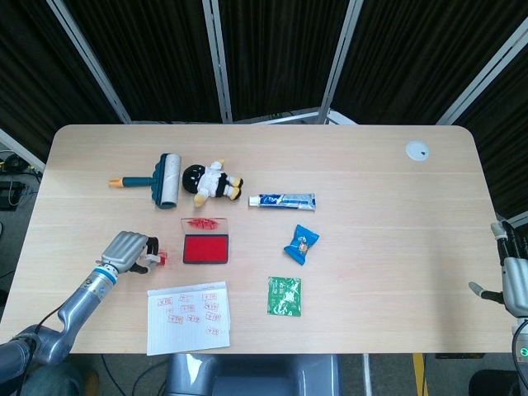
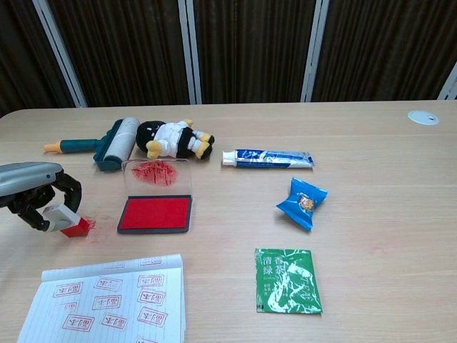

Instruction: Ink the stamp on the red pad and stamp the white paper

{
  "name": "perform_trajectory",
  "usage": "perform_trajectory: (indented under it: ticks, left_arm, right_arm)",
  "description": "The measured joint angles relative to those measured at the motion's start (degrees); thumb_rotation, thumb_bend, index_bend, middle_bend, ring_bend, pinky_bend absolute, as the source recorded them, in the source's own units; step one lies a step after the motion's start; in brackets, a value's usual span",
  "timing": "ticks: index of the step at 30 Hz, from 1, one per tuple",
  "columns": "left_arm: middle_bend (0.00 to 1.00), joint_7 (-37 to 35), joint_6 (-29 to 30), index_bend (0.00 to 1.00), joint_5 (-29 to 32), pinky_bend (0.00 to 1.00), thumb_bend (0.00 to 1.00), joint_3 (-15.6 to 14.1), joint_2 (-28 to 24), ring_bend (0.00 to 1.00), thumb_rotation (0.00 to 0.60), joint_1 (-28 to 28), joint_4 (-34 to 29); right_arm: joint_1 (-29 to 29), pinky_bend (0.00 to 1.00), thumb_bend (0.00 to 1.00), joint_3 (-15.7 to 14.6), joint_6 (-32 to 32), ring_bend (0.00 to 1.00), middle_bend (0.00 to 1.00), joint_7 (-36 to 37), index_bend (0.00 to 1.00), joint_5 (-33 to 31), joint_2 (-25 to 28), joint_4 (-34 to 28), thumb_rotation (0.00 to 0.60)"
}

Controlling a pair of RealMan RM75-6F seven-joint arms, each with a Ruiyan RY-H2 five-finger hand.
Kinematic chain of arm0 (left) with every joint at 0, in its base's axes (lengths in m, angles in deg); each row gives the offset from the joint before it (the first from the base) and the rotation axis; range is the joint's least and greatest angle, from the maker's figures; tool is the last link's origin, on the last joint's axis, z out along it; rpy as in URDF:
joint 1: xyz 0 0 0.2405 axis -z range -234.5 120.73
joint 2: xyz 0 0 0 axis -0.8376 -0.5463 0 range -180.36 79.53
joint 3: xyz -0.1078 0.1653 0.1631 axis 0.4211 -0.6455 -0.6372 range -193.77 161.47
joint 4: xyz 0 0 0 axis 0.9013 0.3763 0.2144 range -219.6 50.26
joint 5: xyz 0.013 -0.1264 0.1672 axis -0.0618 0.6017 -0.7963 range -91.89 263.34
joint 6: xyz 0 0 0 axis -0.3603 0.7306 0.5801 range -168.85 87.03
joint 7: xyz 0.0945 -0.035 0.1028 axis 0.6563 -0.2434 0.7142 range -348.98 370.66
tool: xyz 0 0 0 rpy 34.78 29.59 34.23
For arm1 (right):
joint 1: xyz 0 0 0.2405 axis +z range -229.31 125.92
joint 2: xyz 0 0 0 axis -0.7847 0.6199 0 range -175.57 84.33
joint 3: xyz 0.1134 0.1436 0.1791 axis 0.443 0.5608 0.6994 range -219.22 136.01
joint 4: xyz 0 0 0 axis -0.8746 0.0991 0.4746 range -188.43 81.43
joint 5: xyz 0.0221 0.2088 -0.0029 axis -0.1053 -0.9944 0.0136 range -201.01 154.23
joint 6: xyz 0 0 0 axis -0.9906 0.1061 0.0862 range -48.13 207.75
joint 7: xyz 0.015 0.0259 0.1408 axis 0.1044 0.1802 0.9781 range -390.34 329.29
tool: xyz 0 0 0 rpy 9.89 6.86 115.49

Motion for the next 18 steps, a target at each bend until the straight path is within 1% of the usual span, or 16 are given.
perform_trajectory:
  ticks: [9,18]
  left_arm:
    - [0.49,1.8,0.3,0.51,0.0,0.74,0.49,0.1,0.4,0.8,0.6,-0.2,0.4]
    - [0.44,3.5,0.6,0.45,-0.1,0.74,0.48,0.1,0.8,0.8,0.6,-0.4,0.6]
  right_arm:
    - [0.1,0.0,0.0,-0.1,-0.1,0.0,0.0,-0.2,0.0,0.0,-0.1,0.0,0.6]
    - [0.0,0.0,0.0,-0.1,-0.1,0.0,0.0,-0.1,0.0,0.0,-0.1,0.1,0.6]
